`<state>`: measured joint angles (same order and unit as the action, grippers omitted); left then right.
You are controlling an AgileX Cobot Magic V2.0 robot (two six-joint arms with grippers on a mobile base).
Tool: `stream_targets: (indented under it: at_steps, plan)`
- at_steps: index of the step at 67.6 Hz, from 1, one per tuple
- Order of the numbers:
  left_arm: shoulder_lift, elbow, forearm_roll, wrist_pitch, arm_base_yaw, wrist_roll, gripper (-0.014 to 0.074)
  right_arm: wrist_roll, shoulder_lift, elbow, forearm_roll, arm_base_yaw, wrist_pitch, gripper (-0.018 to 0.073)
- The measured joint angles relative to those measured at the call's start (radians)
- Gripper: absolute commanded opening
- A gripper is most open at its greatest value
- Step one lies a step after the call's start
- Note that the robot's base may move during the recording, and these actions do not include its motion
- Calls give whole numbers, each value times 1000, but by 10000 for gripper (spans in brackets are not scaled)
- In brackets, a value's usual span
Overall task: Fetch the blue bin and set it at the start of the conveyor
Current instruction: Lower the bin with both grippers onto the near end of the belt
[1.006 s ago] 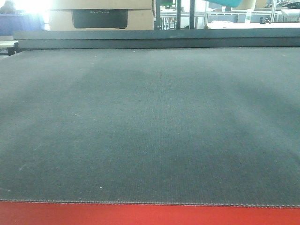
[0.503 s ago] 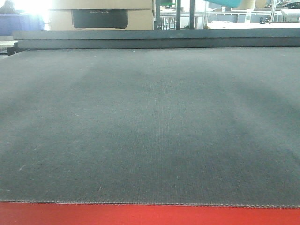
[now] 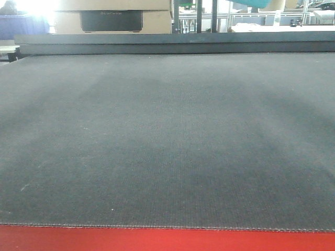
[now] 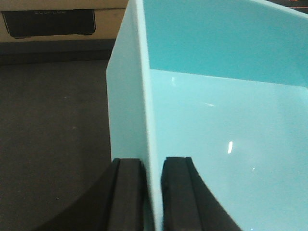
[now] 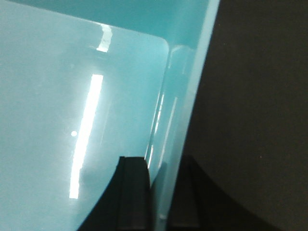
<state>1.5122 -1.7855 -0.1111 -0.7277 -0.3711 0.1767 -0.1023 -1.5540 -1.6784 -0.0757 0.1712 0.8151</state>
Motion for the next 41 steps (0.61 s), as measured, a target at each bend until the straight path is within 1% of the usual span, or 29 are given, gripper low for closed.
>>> stream_targets:
  at_steps: [14, 26, 33, 41]
  plan:
    - [0, 0, 0, 0, 0, 0, -111, 0, 0, 0, 0, 0, 0, -151]
    - [0, 0, 6, -2, 0, 0, -111, 0, 0, 0, 0, 0, 27, -151]
    - [0, 0, 12, -34, 0, 0, -111, 0, 0, 0, -2, 0, 55, -151]
    - [4, 0, 25, -118, 0, 2, -111, 0, 0, 0, 10, -1, 109, -151]
